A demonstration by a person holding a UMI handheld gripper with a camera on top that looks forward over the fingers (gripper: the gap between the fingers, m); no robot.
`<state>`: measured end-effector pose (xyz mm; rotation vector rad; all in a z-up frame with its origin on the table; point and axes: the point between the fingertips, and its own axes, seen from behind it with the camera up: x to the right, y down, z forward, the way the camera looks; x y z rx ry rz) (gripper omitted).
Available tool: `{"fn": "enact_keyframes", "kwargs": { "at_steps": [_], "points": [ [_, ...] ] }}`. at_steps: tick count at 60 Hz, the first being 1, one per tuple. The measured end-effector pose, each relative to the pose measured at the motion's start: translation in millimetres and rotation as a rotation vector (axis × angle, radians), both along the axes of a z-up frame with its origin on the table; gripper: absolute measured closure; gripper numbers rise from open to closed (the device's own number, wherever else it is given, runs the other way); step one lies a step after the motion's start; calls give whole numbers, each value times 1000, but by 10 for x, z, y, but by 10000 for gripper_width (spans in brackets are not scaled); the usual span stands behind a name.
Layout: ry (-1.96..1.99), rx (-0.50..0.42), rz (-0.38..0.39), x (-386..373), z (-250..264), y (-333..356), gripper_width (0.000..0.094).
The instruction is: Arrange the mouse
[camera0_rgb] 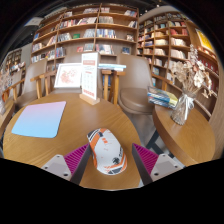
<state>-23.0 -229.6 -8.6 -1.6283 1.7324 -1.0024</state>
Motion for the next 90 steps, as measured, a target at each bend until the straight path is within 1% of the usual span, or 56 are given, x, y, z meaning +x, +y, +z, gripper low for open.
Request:
{"fn": "enact_keyframes", "kwargs": {
  "at_steps": [4,10,13,15,16,18,20,24,28,32,35,39,46,51,55,60,66,72,76,83,87,90],
  "points": [
    [10,16,-11,88,-11,-32,85],
    [39,66,-30,143,-50,-38,94],
    [51,87,-36,150,-66,-19,124],
    [54,85,-41,154,-65,-25,145],
    [56,84,-39,157,-64,-18,169],
    [59,87,-27,174,-70,10,261],
    [62,76,-15,179,-65,16,390],
    [76,49,-13,187,-63,14,453],
    [100,58,-45,157,-54,6,494],
    [101,85,-78,113,56,25,513],
    [85,89,-77,117,210,88,519],
    [54,84,-66,151,472,228,519],
    [9,109,-7,297,906,730,519],
    [-1,123,36,474,1073,1198,518],
    [2,123,57,646,1105,1549,518],
    [14,136,89,835,956,2023,520],
    [47,159,106,1054,642,2539,520],
    [102,141,108,1145,220,2820,519],
    [113,135,115,1163,47,2921,500],
    [84,100,96,1213,-20,2935,426],
    [77,90,97,1221,-6,2946,355],
    [72,95,102,1194,25,2977,204]
  ]
}}
